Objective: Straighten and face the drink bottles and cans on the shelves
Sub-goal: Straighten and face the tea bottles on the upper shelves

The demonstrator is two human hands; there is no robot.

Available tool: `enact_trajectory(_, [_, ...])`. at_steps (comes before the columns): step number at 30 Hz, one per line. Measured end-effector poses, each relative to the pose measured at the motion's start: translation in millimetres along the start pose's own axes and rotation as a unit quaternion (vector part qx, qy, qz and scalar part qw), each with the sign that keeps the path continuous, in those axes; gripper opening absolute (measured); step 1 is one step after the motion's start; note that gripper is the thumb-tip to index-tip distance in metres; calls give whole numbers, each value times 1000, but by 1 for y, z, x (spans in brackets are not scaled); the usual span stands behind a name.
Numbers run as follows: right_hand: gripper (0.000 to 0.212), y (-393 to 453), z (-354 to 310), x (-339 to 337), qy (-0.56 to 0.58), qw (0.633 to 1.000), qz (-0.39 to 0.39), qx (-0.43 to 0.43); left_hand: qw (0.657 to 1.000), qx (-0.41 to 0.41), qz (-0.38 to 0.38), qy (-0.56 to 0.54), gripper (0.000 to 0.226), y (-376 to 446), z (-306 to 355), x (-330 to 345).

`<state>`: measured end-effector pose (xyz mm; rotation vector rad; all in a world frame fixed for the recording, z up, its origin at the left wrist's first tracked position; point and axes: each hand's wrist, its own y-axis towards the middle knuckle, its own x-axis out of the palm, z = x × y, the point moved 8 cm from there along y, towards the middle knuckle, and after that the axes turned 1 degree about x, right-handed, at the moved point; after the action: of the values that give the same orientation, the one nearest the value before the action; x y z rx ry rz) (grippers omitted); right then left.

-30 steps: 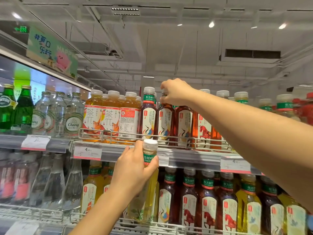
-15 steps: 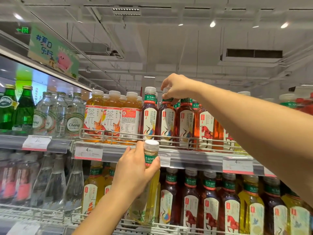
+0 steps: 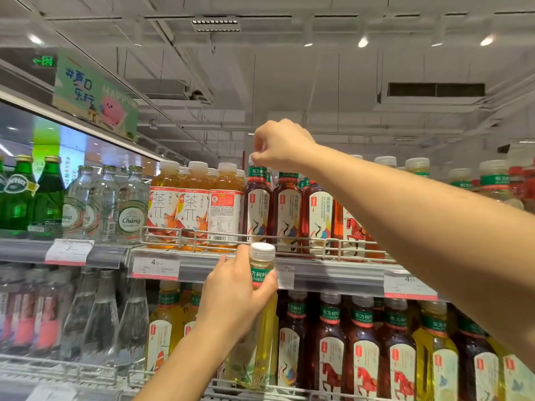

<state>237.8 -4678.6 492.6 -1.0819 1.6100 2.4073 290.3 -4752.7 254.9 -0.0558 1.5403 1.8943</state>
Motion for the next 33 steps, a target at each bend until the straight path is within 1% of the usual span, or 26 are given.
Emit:
enact_trajectory(3, [28, 1, -3, 10, -9, 1000, -15, -4, 1000, -9, -14, 2, 25, -1, 2, 1])
enact_trajectory(5, [39, 2, -1, 19, -7, 999, -35, 1, 1000, -12, -24, 7, 26, -1, 3, 1])
enact_trajectory(9, [52, 6, 9, 34, 10, 994, -101, 33, 999, -13, -37, 27, 29, 0, 9, 0])
enact_trajectory(11, [59, 7, 10, 37, 34, 991, -120, 53, 998, -16, -46, 33, 30, 0, 10, -1])
enact_trajectory(13, [57, 8, 9, 38, 46, 990, -108, 74, 998, -17, -50, 34, 31, 1, 10, -2])
enact_trajectory(16, [44, 9, 13, 39, 70, 988, -70, 121, 998, -17, -54, 24, 35, 1, 7, -2])
enact_trajectory(19, [37, 11, 13, 39, 85, 984, -64, 145, 998, -15, -56, 22, 38, 1, 4, 0])
enact_trajectory(24, [41, 20, 9, 35, 57, 985, -66, 147, 998, -22, -52, 7, 42, 2, -2, 1])
enact_trajectory(30, [43, 22, 13, 36, 70, 985, -88, 127, 999, -10, -41, 13, 36, 0, 1, -4])
enact_trajectory(33, [45, 18, 13, 36, 81, 985, -97, 113, 999, -17, -39, 15, 40, -1, 3, -6])
